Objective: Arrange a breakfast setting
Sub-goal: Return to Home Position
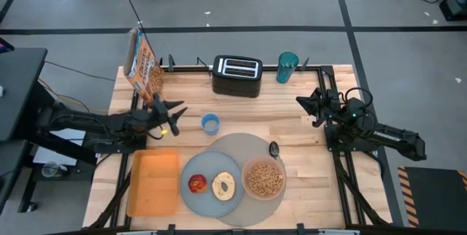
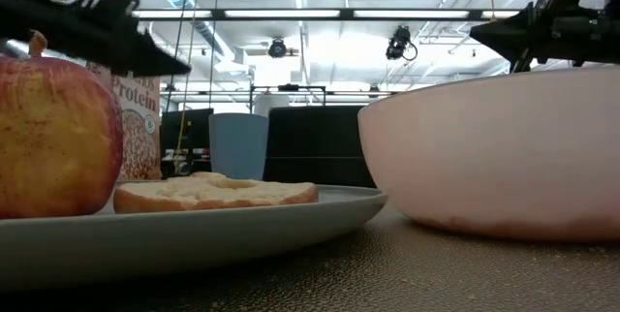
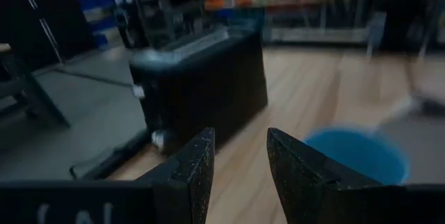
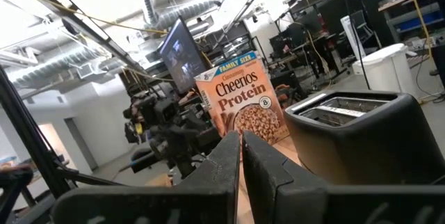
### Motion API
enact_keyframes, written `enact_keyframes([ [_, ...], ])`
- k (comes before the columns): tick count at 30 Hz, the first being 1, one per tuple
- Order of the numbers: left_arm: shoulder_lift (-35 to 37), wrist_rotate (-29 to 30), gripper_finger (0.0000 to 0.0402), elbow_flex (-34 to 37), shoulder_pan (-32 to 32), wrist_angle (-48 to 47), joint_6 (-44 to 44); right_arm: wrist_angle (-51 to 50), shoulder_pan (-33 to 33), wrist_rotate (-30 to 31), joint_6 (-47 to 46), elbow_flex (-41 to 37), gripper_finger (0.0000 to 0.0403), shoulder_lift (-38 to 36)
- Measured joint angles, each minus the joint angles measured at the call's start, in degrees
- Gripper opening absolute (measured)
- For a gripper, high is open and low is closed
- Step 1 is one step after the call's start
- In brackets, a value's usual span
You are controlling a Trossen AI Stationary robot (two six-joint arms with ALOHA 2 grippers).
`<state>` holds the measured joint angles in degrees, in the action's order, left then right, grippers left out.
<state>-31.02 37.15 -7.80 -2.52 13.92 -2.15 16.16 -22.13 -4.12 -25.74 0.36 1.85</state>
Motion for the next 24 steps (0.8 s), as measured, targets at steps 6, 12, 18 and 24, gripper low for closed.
enact_keyframes([
  [6,10.4,0.0,0.0141,-0.1,-0.9,0.5,0.0,0.0,0.0,0.0,0.0,0.0,0.0025,0.0],
  [12,13.5,0.1,0.0141,0.0,-0.8,3.7,0.0,0.0,0.0,0.0,0.0,0.0,0.0023,0.0],
  [18,13.4,0.1,0.0141,0.0,-0.8,3.4,0.0,0.0,0.0,0.0,0.0,0.0,0.0023,0.0],
  [24,13.4,0.1,0.0141,0.0,-0.8,3.4,0.0,0.0,0.0,0.0,0.0,0.0,0.0023,0.0],
])
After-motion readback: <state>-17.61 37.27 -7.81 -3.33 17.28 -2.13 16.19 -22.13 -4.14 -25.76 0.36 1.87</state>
